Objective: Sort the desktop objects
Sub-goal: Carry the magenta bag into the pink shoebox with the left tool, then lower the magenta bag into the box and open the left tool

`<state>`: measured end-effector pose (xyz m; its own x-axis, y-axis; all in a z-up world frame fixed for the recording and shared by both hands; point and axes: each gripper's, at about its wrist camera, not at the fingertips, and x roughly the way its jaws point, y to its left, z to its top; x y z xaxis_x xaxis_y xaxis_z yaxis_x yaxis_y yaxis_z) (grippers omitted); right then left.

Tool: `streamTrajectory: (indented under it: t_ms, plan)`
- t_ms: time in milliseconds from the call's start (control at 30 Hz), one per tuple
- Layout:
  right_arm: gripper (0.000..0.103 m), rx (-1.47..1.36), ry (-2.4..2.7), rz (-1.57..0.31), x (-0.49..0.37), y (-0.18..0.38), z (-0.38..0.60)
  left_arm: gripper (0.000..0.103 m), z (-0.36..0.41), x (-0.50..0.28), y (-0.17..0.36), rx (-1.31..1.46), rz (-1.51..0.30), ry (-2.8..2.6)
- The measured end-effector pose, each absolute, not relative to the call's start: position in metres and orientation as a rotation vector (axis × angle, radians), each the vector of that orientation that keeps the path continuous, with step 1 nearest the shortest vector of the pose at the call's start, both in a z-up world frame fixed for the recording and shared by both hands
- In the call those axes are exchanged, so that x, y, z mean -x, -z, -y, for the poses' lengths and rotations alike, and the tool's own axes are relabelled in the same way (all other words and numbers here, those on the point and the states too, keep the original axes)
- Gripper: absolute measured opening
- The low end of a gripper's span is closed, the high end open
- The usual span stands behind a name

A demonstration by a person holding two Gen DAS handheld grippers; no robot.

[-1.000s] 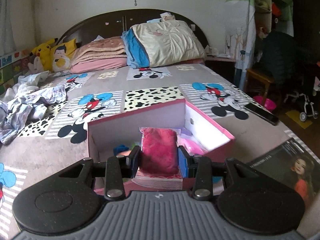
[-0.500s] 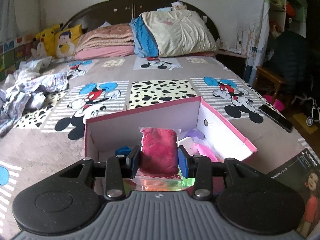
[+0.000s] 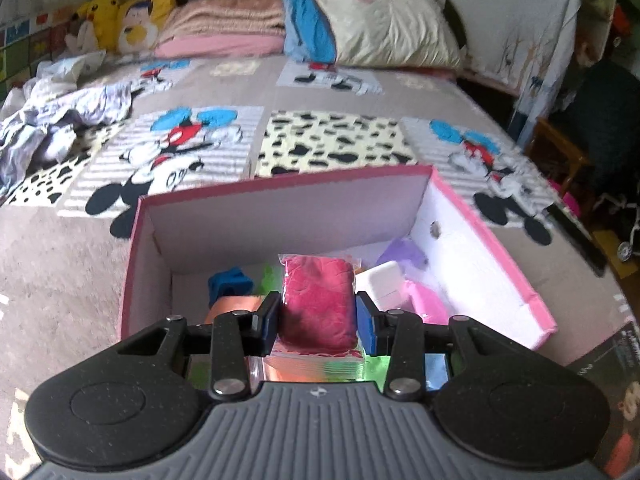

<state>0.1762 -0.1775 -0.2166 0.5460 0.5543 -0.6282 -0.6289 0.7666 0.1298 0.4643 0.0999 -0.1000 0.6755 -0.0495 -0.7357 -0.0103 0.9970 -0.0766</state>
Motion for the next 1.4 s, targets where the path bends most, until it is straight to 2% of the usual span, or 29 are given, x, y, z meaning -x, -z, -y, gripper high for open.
streamTrajectory:
  t_ms: [567,667,933,1367,1400]
  plan:
    - [0.042,0.090,-0.728,-0.702,-0.179,0.219,0.183,0.038,-0.102,-0.508,0.136,0.116,-0.996,-0.032]
    - [0.041,0.089,-0.730,-0.703,-0.179,0.219,0.183,0.045,-0.100,-0.508,0.139,0.120,-1.009,-0.020]
    - [0.041,0.096,-0.731,-0.703,-0.179,0.219,0.182,0.048,-0.098,-0.496,0.135,0.089,-0.983,-0.042]
    - [0.041,0.112,-0.722,-0.700,-0.177,0.219,0.181,0.050,-0.086,-0.461,0.100,0.009,-0.870,-0.060]
    - [0.041,0.111,-0.721,-0.701,-0.177,0.219,0.181,0.053,-0.085,-0.457,0.097,0.002,-0.859,-0.062]
